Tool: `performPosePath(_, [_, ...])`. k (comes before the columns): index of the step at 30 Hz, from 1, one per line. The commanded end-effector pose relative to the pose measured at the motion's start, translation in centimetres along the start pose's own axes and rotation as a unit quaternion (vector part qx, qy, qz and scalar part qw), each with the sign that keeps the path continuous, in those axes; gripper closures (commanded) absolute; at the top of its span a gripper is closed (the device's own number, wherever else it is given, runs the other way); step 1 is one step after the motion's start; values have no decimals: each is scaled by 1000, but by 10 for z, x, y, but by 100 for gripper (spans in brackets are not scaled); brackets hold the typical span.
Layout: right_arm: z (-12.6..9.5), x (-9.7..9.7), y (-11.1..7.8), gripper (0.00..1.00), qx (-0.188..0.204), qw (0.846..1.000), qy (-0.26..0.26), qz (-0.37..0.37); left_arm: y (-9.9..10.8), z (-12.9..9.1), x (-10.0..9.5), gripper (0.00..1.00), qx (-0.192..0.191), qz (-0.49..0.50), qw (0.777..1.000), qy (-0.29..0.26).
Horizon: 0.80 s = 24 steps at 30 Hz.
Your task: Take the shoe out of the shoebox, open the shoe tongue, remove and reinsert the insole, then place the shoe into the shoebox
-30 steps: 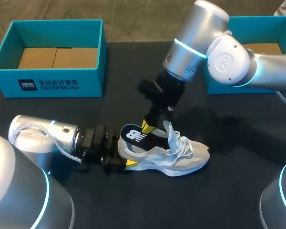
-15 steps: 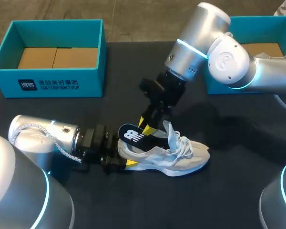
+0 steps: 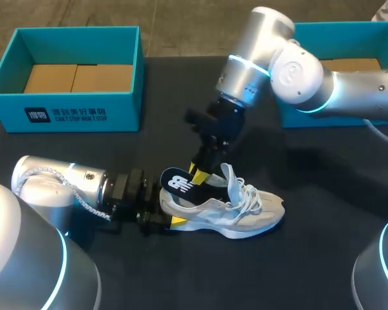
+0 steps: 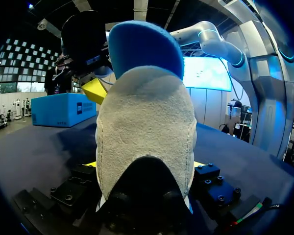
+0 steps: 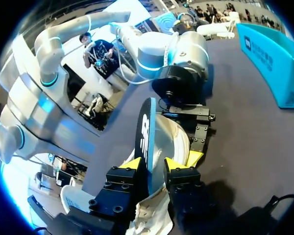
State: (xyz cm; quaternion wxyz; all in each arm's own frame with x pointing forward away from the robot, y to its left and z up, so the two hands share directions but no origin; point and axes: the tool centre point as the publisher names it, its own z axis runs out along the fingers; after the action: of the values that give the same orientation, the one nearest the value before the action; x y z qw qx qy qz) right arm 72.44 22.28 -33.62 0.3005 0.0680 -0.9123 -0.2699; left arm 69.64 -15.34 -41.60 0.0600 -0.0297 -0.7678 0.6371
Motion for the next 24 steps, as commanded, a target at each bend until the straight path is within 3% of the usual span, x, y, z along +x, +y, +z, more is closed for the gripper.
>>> performPosePath(1, [4,-4,3,73,12,1000,17,7,3,-1,-2,100,-1,-1,1000,-1])
performPosePath(24, [14,22,-8,82,-2,999,20,32,3,-1,-2,100,-1,-1,1000,-1])
